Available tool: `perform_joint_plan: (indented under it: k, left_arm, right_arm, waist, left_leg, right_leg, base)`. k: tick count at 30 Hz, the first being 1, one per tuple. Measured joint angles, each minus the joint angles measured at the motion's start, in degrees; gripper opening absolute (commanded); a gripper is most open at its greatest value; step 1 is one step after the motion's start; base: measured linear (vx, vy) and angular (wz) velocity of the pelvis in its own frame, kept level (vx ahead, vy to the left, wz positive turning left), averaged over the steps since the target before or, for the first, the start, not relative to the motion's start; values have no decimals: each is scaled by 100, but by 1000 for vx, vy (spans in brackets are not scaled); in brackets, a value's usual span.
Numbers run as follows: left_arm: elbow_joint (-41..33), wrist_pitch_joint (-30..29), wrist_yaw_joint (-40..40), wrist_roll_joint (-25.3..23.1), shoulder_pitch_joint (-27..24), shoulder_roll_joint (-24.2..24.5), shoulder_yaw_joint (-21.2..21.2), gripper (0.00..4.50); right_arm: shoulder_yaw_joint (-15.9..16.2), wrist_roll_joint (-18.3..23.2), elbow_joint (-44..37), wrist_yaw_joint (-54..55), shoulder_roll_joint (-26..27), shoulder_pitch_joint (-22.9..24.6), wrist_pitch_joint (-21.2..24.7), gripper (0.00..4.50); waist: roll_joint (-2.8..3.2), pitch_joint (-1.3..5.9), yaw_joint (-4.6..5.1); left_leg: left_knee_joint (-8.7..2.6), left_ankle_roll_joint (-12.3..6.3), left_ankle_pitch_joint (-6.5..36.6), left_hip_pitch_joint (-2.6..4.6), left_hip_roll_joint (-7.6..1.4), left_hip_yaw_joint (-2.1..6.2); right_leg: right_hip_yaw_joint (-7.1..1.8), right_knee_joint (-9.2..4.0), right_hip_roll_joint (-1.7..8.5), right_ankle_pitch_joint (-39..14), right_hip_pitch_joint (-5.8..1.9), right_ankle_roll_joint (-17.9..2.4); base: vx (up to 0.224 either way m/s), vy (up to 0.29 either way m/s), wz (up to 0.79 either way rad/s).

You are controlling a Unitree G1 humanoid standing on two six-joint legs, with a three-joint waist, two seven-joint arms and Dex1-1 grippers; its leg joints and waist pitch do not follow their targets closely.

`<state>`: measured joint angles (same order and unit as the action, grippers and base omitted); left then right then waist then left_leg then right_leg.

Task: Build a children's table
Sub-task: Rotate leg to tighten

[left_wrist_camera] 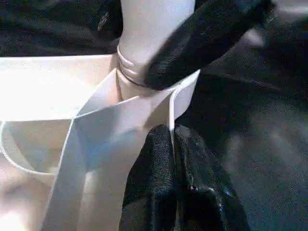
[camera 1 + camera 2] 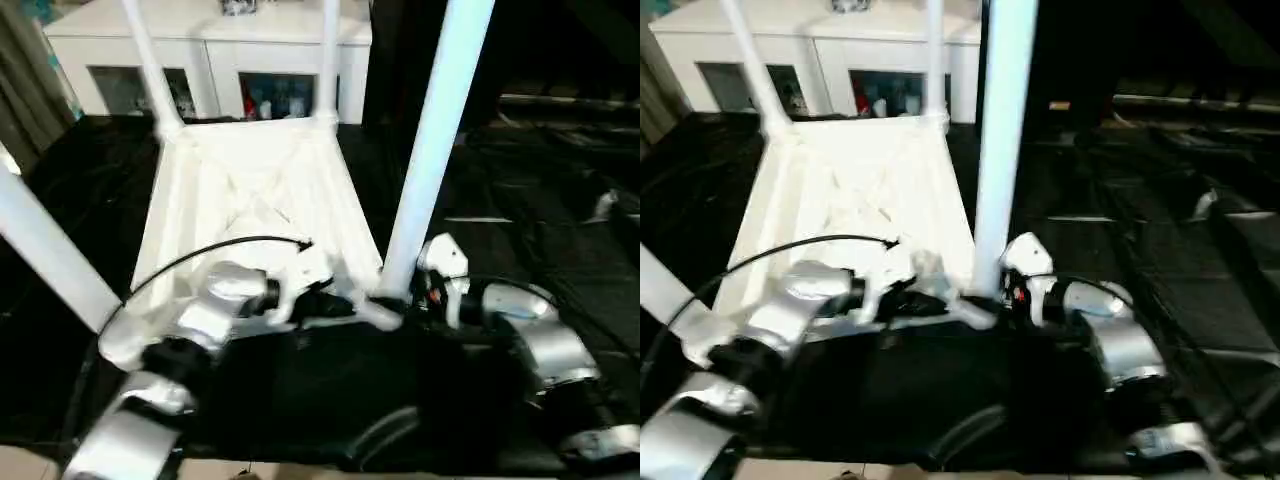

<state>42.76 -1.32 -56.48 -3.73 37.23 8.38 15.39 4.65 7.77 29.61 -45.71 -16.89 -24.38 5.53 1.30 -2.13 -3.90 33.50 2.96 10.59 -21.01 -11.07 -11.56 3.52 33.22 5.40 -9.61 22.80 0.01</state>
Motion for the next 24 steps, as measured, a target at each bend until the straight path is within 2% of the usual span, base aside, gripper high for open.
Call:
perform_joint_plan:
  k: [3, 11, 12, 14, 16, 19, 24]
  left_arm:
    - [174, -154, 604, -65, 125, -291, -20, 0]
    - [559, -227, 1790, -347, 337, -897, -22, 0]
    - [598, -227, 1946, -403, 351, -983, -21, 0]
    - [604, -215, 2029, -445, 351, -1022, 8, 0]
    - [604, -211, 2066, -454, 355, -1014, 9, 0]
    - [600, -193, 2066, -451, 356, -953, 9, 0]
    - [601, -100, 2000, -437, 355, -758, -7, 0]
  right_arm:
    - [-219, -47, 159, 797, 261, -66, 17, 247]
    - [-524, -211, 341, 2328, 796, -207, 105, 247]
    - [-563, -257, 356, 2483, 850, -229, 116, 282]
    - [-593, -301, 355, 2533, 871, -216, 78, 317]
    - [-592, -297, 315, 2498, 901, -176, 38, 325]
    - [-565, -272, 300, 2256, 811, -159, 21, 360]
    - [-407, -248, 242, 1660, 554, -156, 62, 382]
  waist:
    - [5, 3, 62]
    - [40, 27, 75]
    - [50, 34, 78]
    - [62, 42, 74]
    - [61, 42, 74]
    - [59, 41, 79]
    - [43, 30, 184]
  left_leg:
    - [-1, 0, 0, -1, 8, 1]
    - [0, -1, 0, 2, 10, 6]
    - [0, -1, 0, 2, 14, 6]
    - [-1, -1, 0, 3, 15, 6]
    - [-4, -1, 0, 3, 14, 9]
    - [-8, -1, 0, 1, 13, 11]
    - [-16, -1, 0, -6, 12, 15]
  right_leg:
    - [-6, -4, 2, -12, 0, 20]
    - [-5, -11, 2, -13, -13, 25]
    - [-8, -14, 3, -13, -14, 25]
    - [-8, -15, 4, -15, -18, 27]
    - [-4, -14, 3, -16, -16, 29]
    - [-1, -13, 3, -16, -13, 30]
    - [5, -13, 1, -15, 5, 31]
  base:
    - [0, 0, 0]
    - [0, 0, 0]
    - [0, 0, 0]
    - [0, 0, 0]
    - [0, 0, 0]
    - [0, 0, 0]
    - [0, 0, 0]
